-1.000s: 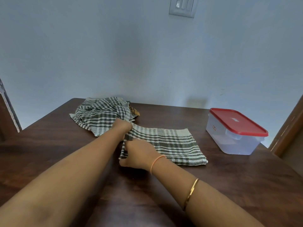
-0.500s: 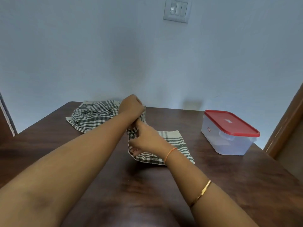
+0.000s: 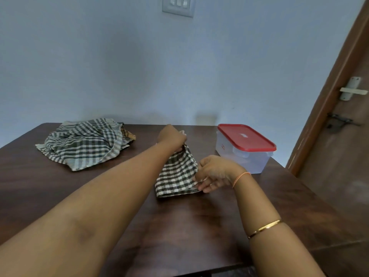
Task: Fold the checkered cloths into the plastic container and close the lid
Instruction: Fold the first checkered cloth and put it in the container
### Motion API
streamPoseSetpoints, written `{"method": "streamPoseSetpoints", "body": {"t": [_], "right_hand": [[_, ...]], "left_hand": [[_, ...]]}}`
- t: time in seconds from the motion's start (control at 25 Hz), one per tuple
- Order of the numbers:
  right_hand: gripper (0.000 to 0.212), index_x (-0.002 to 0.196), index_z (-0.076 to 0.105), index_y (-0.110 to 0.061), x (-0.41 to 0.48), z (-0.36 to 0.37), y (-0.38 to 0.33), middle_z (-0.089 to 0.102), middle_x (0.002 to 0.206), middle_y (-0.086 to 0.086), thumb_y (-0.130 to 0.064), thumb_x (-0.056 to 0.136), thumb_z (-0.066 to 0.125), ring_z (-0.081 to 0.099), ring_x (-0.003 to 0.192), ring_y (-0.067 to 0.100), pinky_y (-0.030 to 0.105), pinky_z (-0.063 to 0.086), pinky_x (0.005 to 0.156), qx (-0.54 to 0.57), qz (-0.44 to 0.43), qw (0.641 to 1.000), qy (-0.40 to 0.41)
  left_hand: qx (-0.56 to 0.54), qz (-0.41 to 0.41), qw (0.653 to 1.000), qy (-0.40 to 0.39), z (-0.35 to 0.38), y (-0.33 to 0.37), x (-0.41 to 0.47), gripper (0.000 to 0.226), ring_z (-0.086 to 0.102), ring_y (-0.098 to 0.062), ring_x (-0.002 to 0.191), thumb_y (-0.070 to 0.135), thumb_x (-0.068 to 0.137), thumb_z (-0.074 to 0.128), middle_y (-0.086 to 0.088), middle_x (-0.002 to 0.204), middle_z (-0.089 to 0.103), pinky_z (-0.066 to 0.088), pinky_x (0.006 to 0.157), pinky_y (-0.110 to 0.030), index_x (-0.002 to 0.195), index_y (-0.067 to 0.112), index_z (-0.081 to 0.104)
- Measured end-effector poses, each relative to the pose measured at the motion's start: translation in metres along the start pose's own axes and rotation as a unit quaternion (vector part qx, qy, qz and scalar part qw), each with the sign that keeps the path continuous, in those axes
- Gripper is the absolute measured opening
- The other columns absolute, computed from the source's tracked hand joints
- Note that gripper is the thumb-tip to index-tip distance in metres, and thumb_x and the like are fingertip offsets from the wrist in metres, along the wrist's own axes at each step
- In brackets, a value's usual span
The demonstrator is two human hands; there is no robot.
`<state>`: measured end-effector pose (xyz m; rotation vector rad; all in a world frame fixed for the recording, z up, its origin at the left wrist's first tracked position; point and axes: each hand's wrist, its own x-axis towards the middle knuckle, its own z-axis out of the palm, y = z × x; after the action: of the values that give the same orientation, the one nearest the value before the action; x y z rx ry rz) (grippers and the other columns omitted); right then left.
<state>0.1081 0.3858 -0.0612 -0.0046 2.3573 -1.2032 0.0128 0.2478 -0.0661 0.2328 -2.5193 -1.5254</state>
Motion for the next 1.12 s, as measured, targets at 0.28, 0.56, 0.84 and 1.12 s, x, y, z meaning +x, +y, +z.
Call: {"method": "streamPoseSetpoints", "body": {"t": [0.28, 0.56, 0.84, 1.12], "right_hand": [[0.006, 0.083, 0.052, -0.007, 0.004, -0.012, 0.014, 0.060, 0.071, 0.011, -0.006, 0.088, 0.048, 0.059, 0.055, 0.016, 0.020, 0.051, 0.047, -0.036, 0.049, 0.998, 0.034], [0.014, 0.075, 0.048, -0.009, 0.017, -0.021, 0.007, 0.055, 0.058, 0.008, -0.007, 0.088, 0.044, 0.048, 0.032, 0.008, 0.010, 0.036, 0.036, -0.061, 0.033, 0.987, 0.142], [0.020, 0.098, 0.059, -0.002, 0.034, -0.016, 0.017, 0.061, 0.093, 0.012, -0.006, 0.078, 0.056, 0.060, 0.091, 0.031, 0.034, 0.049, 0.074, -0.313, 0.040, 0.916, 0.247], [0.022, 0.086, 0.056, -0.015, 0.030, -0.014, 0.002, 0.051, 0.074, -0.002, -0.006, 0.074, 0.072, 0.049, 0.066, 0.013, 0.022, 0.039, 0.058, -0.317, -0.058, 0.946, 0.018]], "left_hand": [[0.029, 0.058, 0.997, -0.042, 0.034, -0.005, -0.010, 0.032, 0.062, -0.028, 0.100, 0.030, 0.084, 0.067, -0.010, 0.112, 0.061, 0.053, 0.088, -0.040, 0.105, 0.012, 0.053], [0.187, 0.152, 0.968, -0.067, 0.024, -0.040, -0.013, 0.021, 0.057, -0.021, 0.105, 0.024, 0.094, 0.050, -0.005, 0.115, 0.064, 0.043, 0.083, -0.030, 0.109, 0.012, 0.060], [0.360, 0.220, 0.901, -0.094, 0.016, -0.064, -0.018, 0.035, 0.047, -0.026, 0.122, 0.035, 0.097, 0.042, -0.006, 0.126, 0.057, 0.033, 0.104, -0.040, 0.120, 0.016, 0.060], [0.330, 0.240, 0.882, -0.235, -0.010, -0.014, -0.052, 0.033, 0.056, -0.018, 0.094, 0.045, 0.087, 0.058, -0.002, 0.101, 0.062, 0.040, 0.075, -0.028, 0.101, 0.015, 0.061]]}}
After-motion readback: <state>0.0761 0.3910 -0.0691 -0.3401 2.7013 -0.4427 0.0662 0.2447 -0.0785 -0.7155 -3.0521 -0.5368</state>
